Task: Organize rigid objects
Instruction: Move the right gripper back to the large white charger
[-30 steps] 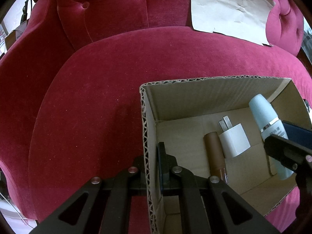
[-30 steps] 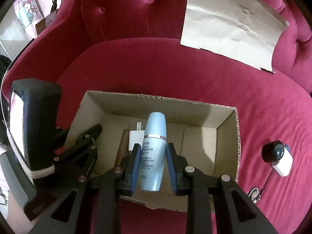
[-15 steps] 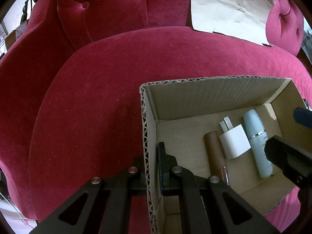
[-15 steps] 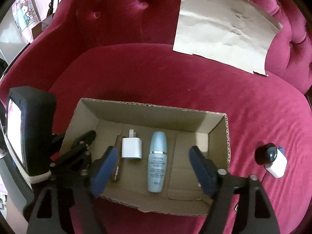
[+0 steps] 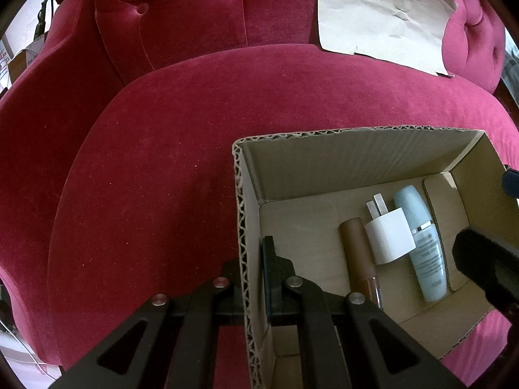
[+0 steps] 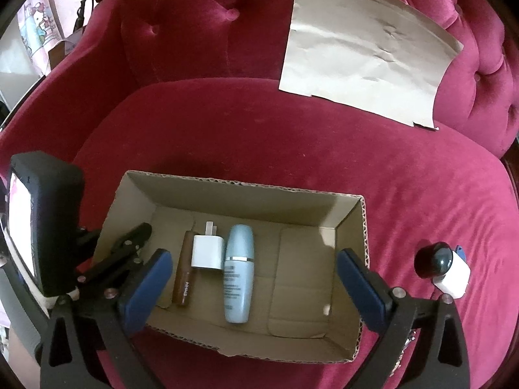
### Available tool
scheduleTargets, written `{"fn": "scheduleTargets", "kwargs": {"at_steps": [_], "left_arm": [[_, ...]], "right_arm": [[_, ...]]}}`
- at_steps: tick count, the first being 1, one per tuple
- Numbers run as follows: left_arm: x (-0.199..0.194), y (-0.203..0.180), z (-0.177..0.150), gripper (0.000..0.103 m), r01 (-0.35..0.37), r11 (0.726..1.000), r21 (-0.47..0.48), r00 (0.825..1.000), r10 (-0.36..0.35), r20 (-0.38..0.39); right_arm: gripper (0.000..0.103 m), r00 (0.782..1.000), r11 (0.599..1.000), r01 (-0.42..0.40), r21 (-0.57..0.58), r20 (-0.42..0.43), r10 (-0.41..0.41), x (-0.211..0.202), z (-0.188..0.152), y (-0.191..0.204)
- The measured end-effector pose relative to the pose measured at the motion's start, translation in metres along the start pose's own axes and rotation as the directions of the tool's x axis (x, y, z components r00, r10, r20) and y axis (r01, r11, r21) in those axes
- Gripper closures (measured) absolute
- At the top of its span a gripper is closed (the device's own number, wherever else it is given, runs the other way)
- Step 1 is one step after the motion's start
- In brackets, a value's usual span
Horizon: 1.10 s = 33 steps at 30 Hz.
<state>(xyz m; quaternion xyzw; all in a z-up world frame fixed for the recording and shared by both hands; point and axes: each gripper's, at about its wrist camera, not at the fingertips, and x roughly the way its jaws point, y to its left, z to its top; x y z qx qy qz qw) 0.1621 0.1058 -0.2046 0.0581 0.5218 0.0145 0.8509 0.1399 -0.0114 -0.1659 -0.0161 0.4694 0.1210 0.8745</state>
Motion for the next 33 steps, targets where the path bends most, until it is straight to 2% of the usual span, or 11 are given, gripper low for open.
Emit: {"fn": "scheduleTargets", "kwargs": {"at_steps": [12,33], "left_arm": [[-0.001,-0.001,0.0,0.098,-0.001,1.0,-0.002,1.0,0.001,-0.002],[-0.001,0.002,0.001,0.098,-0.002,1.0,-0.003,1.0,0.002,-0.005]], "right_arm": [[0.0,0.999,1.0,0.017,0.006,0.039,-0.017,-0.02,0.0,-0.012],[0.0,0.992,0.992,0.089,0.084,0.087,-0.097,-0.053,0.0,-0.079]]}}
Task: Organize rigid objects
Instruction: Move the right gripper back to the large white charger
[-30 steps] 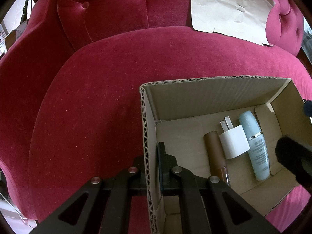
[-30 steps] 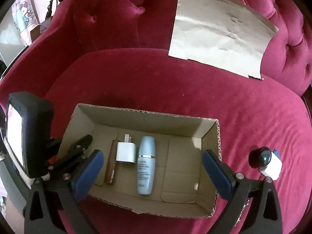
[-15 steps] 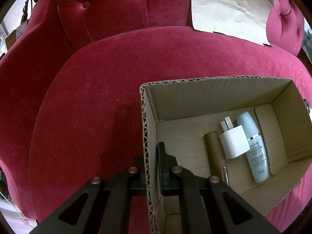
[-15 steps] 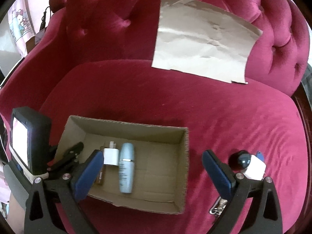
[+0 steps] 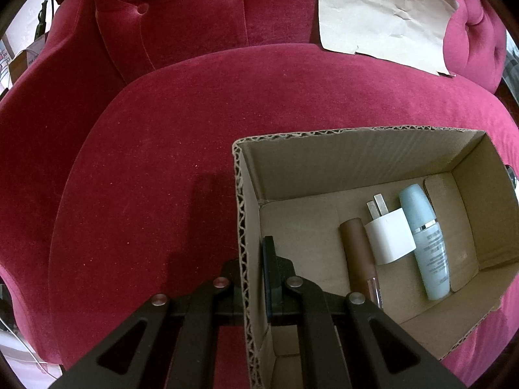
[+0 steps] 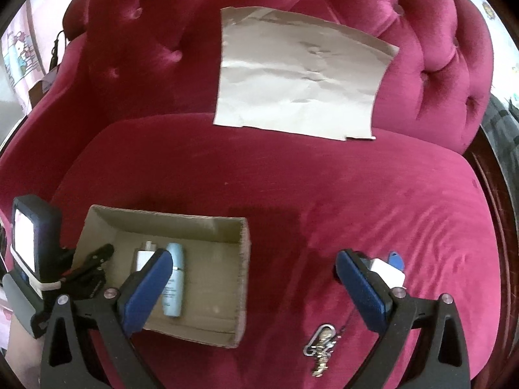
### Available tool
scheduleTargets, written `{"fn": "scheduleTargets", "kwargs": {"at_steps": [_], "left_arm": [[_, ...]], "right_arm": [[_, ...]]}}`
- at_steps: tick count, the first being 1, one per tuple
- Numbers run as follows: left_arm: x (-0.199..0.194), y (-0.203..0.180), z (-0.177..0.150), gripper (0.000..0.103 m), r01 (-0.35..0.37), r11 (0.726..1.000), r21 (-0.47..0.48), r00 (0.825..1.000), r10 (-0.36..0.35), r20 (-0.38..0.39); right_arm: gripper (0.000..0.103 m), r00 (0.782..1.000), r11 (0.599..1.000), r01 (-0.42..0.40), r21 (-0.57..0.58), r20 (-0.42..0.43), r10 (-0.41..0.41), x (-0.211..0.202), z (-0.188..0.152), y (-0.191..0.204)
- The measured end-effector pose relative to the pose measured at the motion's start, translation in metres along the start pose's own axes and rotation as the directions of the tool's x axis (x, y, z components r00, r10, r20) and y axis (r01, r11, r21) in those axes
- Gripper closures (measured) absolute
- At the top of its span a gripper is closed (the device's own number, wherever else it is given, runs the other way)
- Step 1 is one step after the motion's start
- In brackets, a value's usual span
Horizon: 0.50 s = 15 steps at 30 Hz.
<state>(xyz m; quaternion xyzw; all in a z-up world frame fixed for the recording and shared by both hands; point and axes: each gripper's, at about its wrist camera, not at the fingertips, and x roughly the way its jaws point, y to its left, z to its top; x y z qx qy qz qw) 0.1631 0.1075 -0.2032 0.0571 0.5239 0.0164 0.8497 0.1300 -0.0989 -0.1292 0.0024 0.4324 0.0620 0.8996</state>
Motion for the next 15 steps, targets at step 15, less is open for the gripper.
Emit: {"fn": "scheduleTargets", "kwargs": {"at_steps": [15], "left_arm": [[0.0,0.0,0.0,0.098,-0.003,1.0,0.0,1.0,0.003,-0.001]], "right_arm": [[0.0,0.997,0.996,0.076,0.055,-0.008,-0.076,0.003,-0.011,-0.06]]}}
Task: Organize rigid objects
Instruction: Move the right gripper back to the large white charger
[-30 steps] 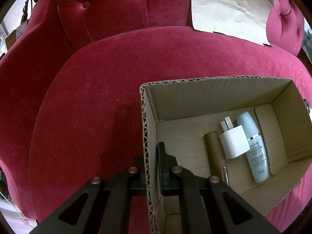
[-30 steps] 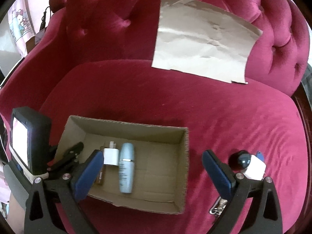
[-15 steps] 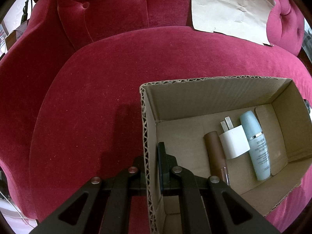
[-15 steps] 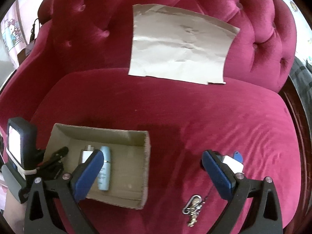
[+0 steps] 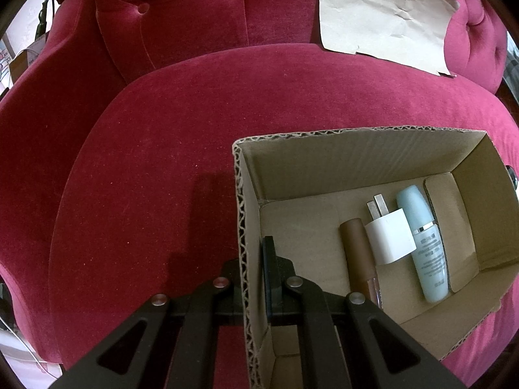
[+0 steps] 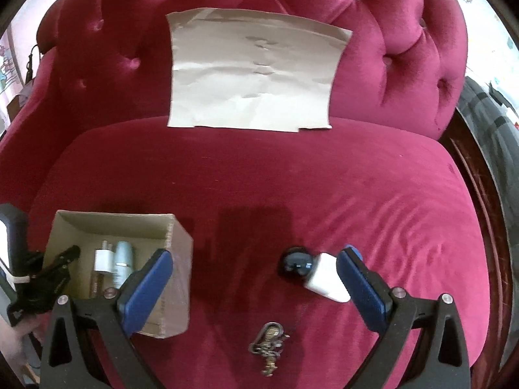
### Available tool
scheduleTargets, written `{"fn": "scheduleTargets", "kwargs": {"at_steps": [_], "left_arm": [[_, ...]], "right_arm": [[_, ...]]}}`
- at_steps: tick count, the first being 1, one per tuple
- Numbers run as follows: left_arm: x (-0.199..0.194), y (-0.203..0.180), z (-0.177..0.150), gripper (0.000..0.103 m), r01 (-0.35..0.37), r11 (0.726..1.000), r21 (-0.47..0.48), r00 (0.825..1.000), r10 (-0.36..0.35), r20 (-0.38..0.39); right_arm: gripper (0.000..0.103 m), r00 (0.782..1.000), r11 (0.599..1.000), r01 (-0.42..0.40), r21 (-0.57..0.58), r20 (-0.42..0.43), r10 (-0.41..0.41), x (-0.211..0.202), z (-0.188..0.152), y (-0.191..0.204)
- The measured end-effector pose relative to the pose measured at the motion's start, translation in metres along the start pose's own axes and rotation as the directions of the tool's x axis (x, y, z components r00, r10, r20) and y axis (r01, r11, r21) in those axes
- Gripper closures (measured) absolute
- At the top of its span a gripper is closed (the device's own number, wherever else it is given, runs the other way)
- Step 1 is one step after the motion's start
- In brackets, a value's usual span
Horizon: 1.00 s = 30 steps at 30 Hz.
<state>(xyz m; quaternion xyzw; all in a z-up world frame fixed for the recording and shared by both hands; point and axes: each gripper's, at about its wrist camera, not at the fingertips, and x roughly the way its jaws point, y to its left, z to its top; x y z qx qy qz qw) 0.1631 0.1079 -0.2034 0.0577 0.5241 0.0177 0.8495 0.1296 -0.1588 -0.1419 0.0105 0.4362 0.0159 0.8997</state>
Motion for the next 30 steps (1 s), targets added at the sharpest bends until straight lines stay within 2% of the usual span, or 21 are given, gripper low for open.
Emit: {"fn": "scheduleTargets", "kwargs": {"at_steps": [14,30], "left_arm": [[0.0,-0.001,0.001,0.098,-0.006,1.0,0.002,1.0,0.006,-0.001],[0.0,-0.001,0.001,0.098,-0.005,1.0,0.002,1.0,0.005,-0.001]], "right_arm": [[0.0,0.998,0.998,0.048,0.043,-0.036,-0.047,0.019,-0.012,-0.047],[0.0,0.992,0.996,0.063,0.066,-0.115,-0.055,0.059,-0.033,-0.072]]}}
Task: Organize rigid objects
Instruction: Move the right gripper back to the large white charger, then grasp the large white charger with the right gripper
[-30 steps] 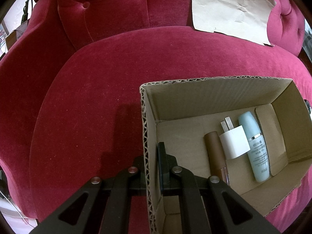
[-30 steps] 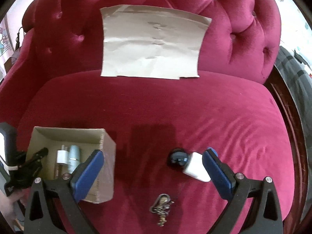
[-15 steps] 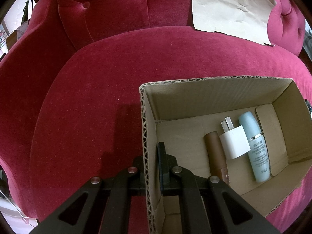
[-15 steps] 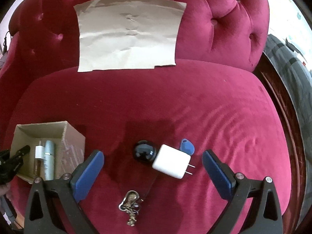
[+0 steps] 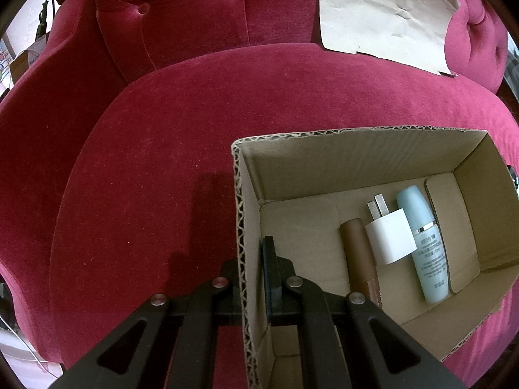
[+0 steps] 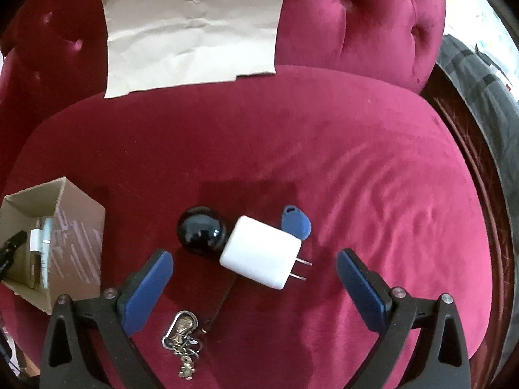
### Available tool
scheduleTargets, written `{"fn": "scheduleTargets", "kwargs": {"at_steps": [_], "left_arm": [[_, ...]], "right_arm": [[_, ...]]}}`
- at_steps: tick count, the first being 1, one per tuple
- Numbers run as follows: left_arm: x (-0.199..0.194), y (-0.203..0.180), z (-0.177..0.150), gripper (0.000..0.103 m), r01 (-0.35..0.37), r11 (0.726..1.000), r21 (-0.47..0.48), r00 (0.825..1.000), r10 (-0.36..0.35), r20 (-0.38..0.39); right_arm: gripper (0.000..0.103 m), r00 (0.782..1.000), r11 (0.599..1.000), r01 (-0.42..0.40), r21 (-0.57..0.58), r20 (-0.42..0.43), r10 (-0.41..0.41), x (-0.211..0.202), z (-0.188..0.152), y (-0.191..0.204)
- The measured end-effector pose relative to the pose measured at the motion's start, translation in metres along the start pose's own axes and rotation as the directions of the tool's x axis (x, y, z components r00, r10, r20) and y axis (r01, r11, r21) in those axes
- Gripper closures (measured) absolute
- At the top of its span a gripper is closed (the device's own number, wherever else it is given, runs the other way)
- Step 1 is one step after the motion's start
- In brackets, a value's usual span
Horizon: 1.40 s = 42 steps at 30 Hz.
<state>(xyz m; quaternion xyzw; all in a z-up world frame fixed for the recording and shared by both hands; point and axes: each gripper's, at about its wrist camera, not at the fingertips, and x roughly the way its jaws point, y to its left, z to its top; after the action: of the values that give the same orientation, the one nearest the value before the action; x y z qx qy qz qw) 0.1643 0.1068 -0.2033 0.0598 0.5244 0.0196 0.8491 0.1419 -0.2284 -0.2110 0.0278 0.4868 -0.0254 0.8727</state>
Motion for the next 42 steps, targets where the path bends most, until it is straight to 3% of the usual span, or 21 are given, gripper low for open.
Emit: {"fn": "scheduleTargets", "kwargs": {"at_steps": [12,22,25,27,32,42], "left_arm": [[0.0,0.0,0.0,0.098,0.0,1.0,-0.001,1.0,0.0,0.0],[0.0,0.0,0.0,0.098,-0.001,1.0,0.0,1.0,0.001,0.0],[0.0,0.0,0.0,0.098,0.0,1.0,0.0,1.0,0.0,0.0],[0.0,0.0,0.0,0.098,0.0,1.0,0.0,1.0,0.0,0.0],[0.0,0.0,0.0,0.098,-0.001,1.0,0.0,1.0,0.001,0.0],[0.0,0.0,0.0,0.098,-0.002,1.0,0.001,1.0,0.002,0.0]], "right_arm": [[0.0,0.998,1.0,0.007,0.008,-0.058,-0.007,0.032,-0.007,-0.009],[0.0,0.999,1.0,-0.014,0.02,-0.05,0.015,0.035,-0.006,-0.013],[0.012,0.998,0.999,-0.029,0.015,-0.049,0.029,0.035,-0.006,-0.014],[0.029,0.998,1.0,-0.019,0.004,-0.055,0.019,0.035,-0.006,-0.011],[0.029,0.997,0.998,-0.054,0.042,-0.054,0.056,0.033,-0.007,-0.013],[0.029,0.998,0.999,-0.008,0.041,-0.065,0.011,0.028,-0.003,-0.014]]}}
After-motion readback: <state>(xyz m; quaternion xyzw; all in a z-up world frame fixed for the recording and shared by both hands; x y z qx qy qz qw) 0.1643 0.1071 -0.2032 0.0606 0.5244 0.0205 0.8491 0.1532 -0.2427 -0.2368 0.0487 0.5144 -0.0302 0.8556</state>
